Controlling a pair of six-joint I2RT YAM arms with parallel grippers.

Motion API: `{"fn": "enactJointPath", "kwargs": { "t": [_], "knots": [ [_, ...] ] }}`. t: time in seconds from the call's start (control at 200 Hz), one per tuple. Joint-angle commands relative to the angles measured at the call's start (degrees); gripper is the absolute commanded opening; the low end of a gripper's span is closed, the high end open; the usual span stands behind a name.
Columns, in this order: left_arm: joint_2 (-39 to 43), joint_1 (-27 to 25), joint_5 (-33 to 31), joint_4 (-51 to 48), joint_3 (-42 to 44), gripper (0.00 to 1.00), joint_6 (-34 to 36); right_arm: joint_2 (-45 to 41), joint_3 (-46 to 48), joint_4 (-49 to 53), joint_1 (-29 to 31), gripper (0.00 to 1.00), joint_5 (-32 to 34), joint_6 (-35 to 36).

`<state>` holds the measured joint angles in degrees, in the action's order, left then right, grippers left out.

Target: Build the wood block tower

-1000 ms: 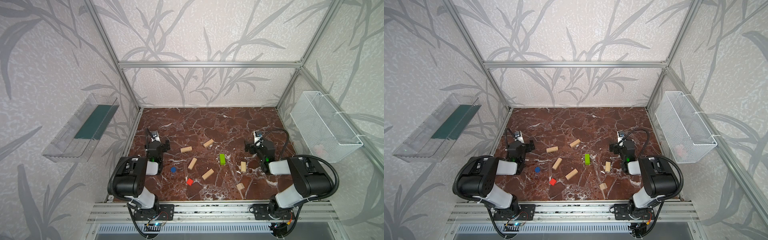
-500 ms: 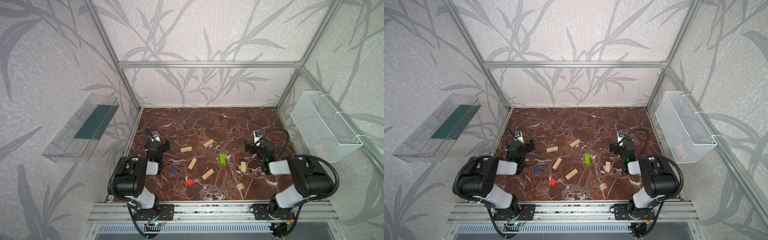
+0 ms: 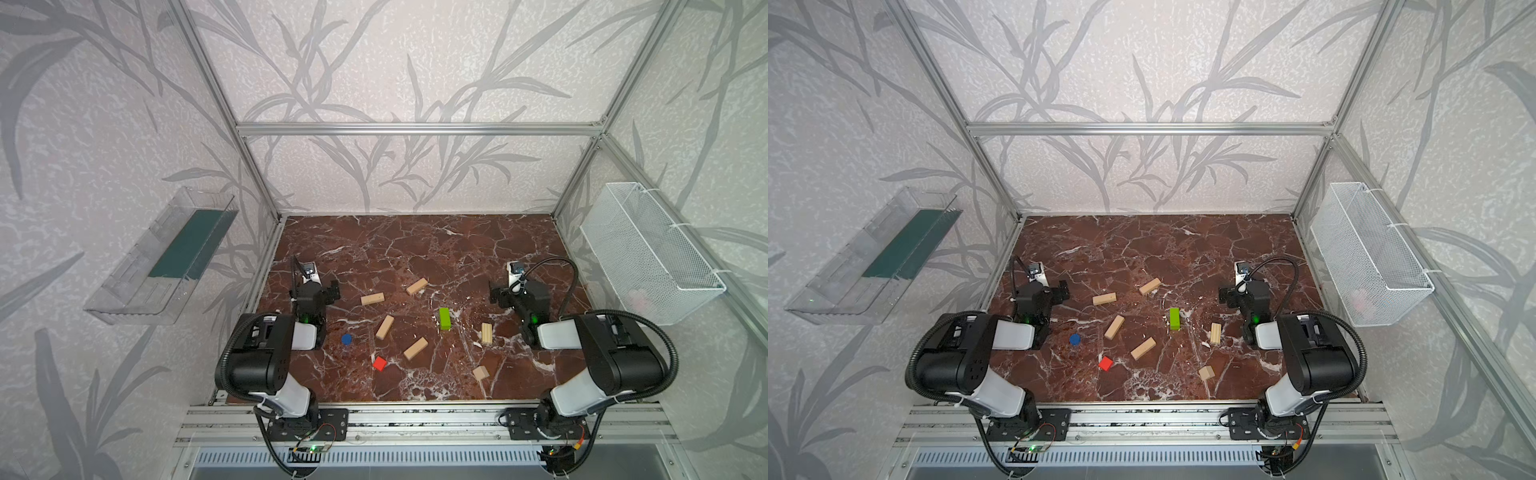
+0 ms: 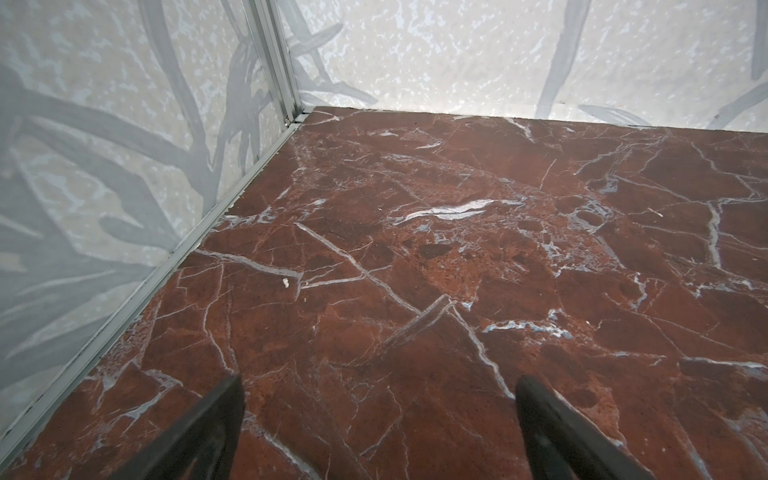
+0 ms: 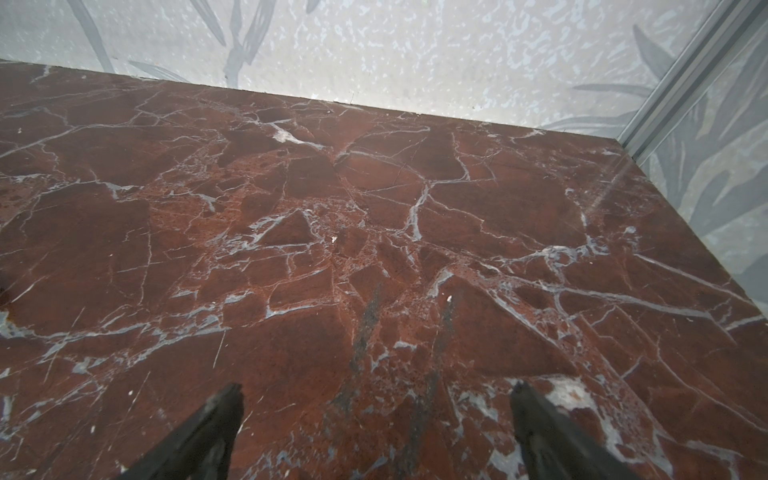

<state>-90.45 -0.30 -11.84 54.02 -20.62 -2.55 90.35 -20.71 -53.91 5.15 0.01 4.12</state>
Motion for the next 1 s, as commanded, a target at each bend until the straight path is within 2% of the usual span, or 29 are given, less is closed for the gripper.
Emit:
{"fn": "enactJointPath", "kwargs": {
  "t": [0.0, 0.205, 0.325, 0.42, 0.645, 0.735, 0.81, 0.885, 0.995],
  "knots": [
    [3.04, 0.24, 0.66, 0.51, 0.18, 0.99, 0.7, -3.3, 0.76, -1.78, 0.21, 0.99, 1.43, -0.5],
    [10.47, 0.23, 0.25, -3.07, 1.67, 0.99, 0.66, -10.16, -0.33, 5.47, 0.26, 0.99, 2.89, -0.91],
    [16.95, 0.28, -0.63, -9.58, 1.54, 0.99, -0.8, -14.41, -2.21, 13.25, 0.22, 0.99, 3.13, -2.02],
    [22.92, 0.3, -1.45, -17.31, 0.33, 0.99, -4.61, -17.85, -3.82, 18.82, 0.14, 0.99, 2.37, -4.74],
    [32.75, 0.45, 2.59, -29.87, -3.18, 0.99, -15.05, -23.89, -7.4, 28.16, 0.13, 0.99, -3.15, -12.7],
    [34.21, 0.47, 2.37, -35.34, -5.43, 0.99, -22.63, -25.74, -9.23, 33.23, 0.13, 0.99, -4.43, -18.59],
    [34.9, 0.54, 4.87, -37.57, -6.11, 0.99, -26.61, -27.23, -10.06, 37.78, -0.2, 0.99, -5.08, -24.37],
    [35.37, 0.58, 7.96, -37.76, -5.34, 0.99, -28.85, -28.26, -7.82, 35.83, -0.58, 0.99, -8.91, -25.15],
    [36.56, 0.94, 7.64, -38.07, -3.41, 0.99, -35.17, -28.74, -3.85, 30.94, -1.02, 0.99, -13.07, -32.2]
  ]
}}
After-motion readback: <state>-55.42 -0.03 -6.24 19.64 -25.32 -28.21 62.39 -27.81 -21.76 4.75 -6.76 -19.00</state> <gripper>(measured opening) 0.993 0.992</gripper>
